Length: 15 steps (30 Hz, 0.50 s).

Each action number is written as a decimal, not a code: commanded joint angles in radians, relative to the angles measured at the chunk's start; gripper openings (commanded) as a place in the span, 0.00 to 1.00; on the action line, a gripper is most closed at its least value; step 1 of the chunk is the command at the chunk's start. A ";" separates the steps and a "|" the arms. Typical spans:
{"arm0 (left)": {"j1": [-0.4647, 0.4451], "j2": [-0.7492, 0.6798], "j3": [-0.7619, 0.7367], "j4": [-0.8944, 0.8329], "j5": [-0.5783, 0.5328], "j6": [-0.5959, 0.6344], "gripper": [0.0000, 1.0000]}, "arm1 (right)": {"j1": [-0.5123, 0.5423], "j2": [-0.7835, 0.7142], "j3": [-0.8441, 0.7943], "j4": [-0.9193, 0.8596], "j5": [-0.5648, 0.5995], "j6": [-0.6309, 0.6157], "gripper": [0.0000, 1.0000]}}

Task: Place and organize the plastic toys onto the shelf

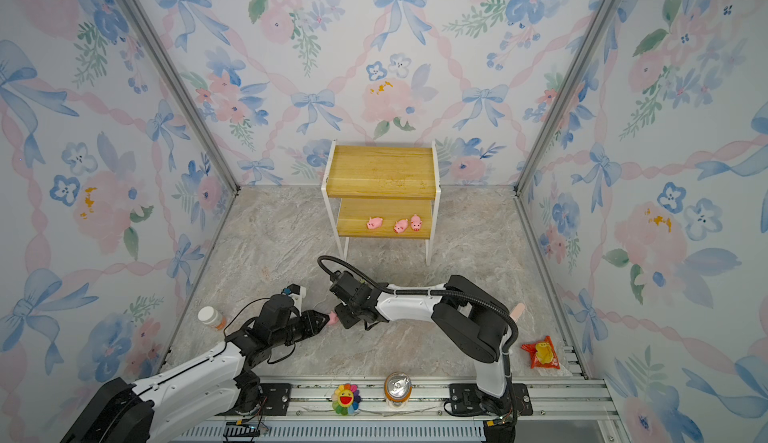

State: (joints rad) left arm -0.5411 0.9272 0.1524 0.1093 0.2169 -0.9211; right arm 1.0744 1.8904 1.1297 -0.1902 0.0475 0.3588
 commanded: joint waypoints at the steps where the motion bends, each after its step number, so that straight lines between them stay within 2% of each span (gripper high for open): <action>1: -0.002 0.008 -0.001 0.012 -0.014 0.008 0.28 | 0.020 -0.053 -0.020 -0.067 0.025 -0.007 0.46; 8: 0.004 0.015 0.004 0.015 -0.026 0.019 0.30 | 0.041 -0.083 -0.027 -0.102 -0.007 -0.031 0.46; 15: 0.020 0.015 0.027 -0.011 -0.009 0.036 0.31 | 0.044 -0.112 -0.034 -0.091 -0.049 -0.120 0.46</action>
State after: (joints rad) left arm -0.5297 0.9443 0.1555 0.1177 0.2096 -0.9165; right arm 1.1130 1.8175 1.1076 -0.2588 0.0296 0.3027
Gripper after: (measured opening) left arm 0.310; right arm 0.461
